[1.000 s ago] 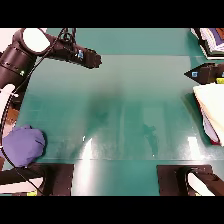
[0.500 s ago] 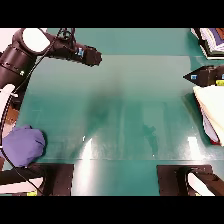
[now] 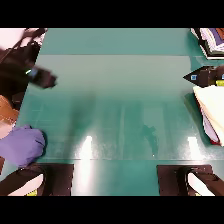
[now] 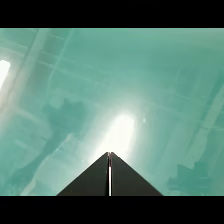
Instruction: Fold the shirts.
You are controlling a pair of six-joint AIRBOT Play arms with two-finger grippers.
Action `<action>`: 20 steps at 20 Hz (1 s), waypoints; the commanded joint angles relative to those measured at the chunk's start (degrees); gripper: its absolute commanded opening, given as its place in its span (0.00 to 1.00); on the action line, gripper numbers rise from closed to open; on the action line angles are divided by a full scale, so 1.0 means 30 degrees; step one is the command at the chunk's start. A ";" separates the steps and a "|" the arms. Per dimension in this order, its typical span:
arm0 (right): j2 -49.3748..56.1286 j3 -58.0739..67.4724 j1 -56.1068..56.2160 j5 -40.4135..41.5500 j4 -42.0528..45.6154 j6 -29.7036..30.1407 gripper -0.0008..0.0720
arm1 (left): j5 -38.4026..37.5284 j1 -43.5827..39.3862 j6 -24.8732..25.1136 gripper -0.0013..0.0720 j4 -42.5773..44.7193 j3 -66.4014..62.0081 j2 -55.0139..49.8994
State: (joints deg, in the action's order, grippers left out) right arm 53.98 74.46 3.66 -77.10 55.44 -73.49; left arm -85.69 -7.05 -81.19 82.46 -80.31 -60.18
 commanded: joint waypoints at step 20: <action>-0.0007 0.0022 0.0015 0.0648 0.0022 0.0015 0.03 | -0.0707 0.5144 -0.4291 0.05 0.4954 1.6604 0.5064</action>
State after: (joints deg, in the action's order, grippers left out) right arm 53.98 74.46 3.66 -75.20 55.53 -73.45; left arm -87.05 8.32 -93.03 97.38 -31.46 -45.04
